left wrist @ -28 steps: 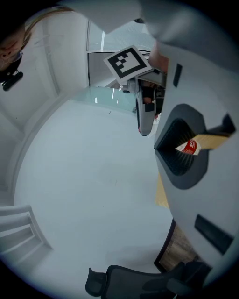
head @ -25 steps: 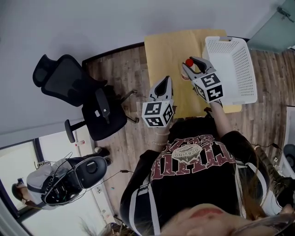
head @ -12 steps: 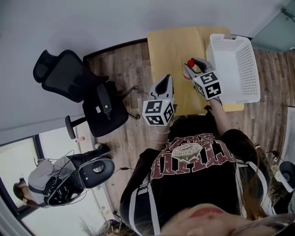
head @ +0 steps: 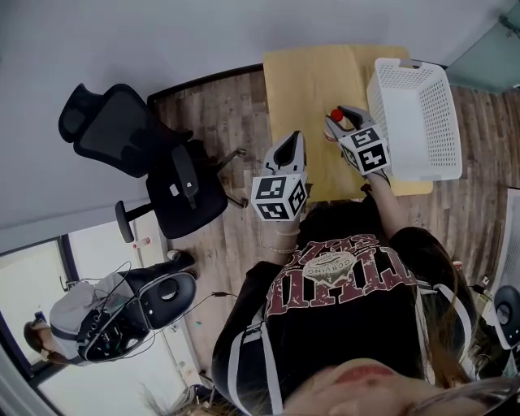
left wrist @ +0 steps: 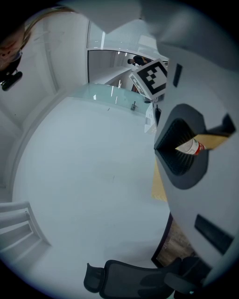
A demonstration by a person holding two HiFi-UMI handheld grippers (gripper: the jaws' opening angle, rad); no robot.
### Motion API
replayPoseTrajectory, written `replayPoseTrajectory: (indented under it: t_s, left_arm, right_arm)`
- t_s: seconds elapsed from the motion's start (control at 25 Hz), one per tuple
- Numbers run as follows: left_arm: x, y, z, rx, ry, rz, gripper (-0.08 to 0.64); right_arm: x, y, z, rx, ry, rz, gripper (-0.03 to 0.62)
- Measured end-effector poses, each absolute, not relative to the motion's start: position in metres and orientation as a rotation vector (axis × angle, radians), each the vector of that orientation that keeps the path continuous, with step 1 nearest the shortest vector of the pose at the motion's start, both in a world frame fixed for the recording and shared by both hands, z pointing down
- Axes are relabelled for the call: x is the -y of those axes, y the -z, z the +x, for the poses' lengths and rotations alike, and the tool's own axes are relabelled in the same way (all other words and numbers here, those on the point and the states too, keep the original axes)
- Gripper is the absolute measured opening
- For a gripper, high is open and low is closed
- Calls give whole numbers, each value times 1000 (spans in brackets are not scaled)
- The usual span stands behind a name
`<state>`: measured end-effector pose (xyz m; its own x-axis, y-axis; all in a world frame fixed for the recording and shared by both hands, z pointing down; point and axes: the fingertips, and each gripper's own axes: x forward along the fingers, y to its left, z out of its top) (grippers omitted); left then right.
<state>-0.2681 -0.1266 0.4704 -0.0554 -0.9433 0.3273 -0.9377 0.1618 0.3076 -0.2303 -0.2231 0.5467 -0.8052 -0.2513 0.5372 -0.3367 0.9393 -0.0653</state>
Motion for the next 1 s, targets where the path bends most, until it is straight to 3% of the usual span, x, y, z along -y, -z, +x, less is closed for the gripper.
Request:
replayPoseTrajectory:
  t_s: [1.0]
  left_arm:
    - [143,-464,-242,1943,-10,1864,48]
  right_arm:
    - [207,-552,-215,2573,-234,435,164]
